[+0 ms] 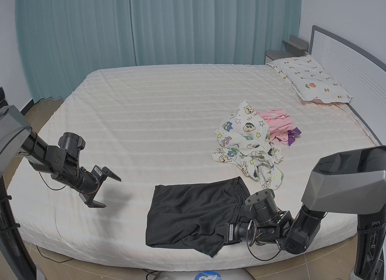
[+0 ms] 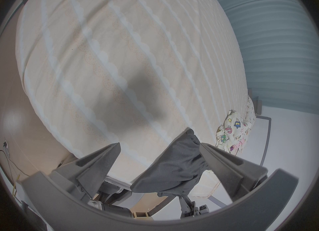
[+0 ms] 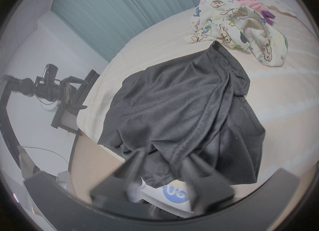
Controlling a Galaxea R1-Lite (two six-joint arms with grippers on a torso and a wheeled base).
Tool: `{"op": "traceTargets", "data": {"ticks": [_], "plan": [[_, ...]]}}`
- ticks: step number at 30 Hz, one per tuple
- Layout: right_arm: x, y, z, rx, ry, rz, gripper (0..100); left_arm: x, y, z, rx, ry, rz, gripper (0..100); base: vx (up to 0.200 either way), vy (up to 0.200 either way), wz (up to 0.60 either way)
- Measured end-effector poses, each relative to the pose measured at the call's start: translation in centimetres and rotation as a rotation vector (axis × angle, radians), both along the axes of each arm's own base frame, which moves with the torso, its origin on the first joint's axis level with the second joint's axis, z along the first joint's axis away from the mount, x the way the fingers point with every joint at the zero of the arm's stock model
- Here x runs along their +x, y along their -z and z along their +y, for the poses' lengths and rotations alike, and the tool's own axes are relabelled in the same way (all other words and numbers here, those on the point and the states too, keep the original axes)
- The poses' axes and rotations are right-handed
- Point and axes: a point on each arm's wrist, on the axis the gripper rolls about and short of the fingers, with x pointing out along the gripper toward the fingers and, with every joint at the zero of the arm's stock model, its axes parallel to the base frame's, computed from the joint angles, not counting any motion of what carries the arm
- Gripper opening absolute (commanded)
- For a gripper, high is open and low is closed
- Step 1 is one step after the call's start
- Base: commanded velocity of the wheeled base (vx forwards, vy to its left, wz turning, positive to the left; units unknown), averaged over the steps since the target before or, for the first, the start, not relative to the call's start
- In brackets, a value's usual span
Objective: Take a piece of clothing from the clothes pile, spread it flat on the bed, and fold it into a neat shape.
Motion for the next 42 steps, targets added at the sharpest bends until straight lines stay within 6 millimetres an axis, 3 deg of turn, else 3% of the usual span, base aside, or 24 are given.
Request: {"op": "traceTargets", "data": {"ticks": [8,20,30,42], "plan": [[-0.8,-0.4,-1.2,-0.039,0.018,-0.003,0,0.0,0.0,0.0,0.0,0.0,0.0,100,0.0,0.0,0.0],[-1.7,-3.7,-5.2,0.043,0.01,0.015,0,0.0,0.0,0.0,-0.001,-0.002,0.002,100,0.0,0.0,0.0],[-0.9,-5.8,-7.5,0.087,-0.051,-0.063,0,0.0,0.0,0.1,-0.001,-0.003,0.002,100,0.0,0.0,0.0],[1.3,-8.4,-7.5,0.063,-0.113,-0.264,0,0.0,0.0,0.0,-0.002,-0.002,0.002,100,0.0,0.0,0.0]]}}
